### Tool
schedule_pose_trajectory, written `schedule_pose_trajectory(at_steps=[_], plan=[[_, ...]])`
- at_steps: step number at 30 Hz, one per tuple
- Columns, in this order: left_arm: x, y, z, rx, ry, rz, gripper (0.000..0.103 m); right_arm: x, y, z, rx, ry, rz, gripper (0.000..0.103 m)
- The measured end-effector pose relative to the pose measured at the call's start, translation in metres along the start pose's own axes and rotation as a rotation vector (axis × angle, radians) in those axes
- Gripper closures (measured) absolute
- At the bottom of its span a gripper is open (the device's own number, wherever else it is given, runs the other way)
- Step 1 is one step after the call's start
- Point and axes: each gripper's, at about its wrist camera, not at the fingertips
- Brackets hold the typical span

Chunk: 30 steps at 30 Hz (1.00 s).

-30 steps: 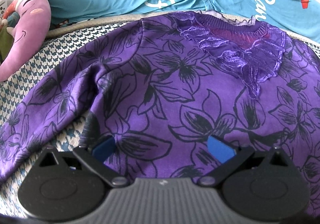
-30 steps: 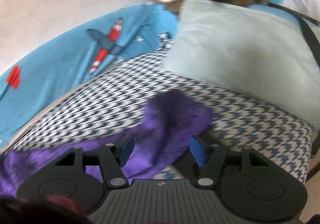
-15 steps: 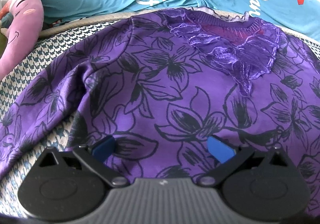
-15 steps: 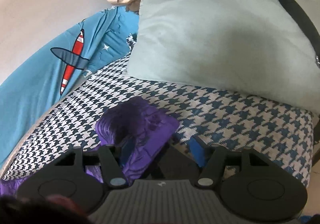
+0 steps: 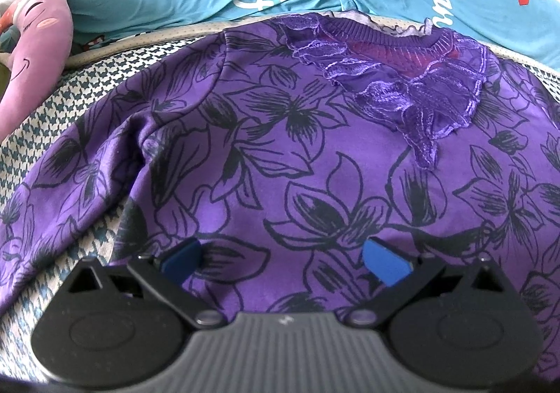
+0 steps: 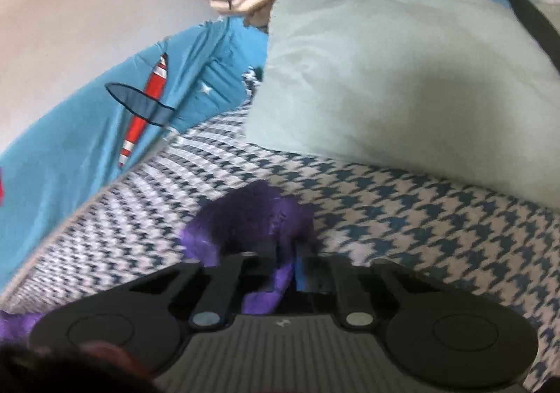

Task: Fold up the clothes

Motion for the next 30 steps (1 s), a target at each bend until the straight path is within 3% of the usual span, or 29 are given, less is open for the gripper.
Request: schedule_pose_trajectory(at_steps=[4, 11, 19, 25, 28, 30], plan=[[-0.002, -0.002, -0.001, -0.01, 0.006, 0.001, 0.0, -0.02, -0.024, -0.01, 0.007, 0.045, -0.094, 0.092], [-0.005, -0.005, -0.003, -0.018, 0.021, -0.002, 0.0, -0.067, -0.096, -0.004, -0.015, 0.055, -0.397, 0.093], [-0.014, -0.022, -0.008, -0.06, 0.05, -0.014, 0.0, -0.111, -0.192, 0.042, -0.116, -0.027, -0.699, 0.092], [-0.02, -0.045, -0.02, -0.119, 0.073, -0.039, 0.0, -0.142, -0.254, 0.099, -0.214, -0.148, -0.89, 0.09], [-0.022, -0.057, -0.023, -0.141, 0.08, -0.057, 0.0, -0.152, -0.27, 0.123, -0.293, -0.235, -0.961, 0.084], [-0.023, -0.063, -0.023, -0.152, 0.079, -0.061, 0.0, -0.157, -0.272, 0.13, -0.324, -0.235, -0.965, 0.08]])
Point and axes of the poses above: each gripper's, at about its wrist camera, not at the fingertips, and x roughly the way its jaws point, y to its right, z to its underside, and after that the axes turned 8 degrees about y, right-handed
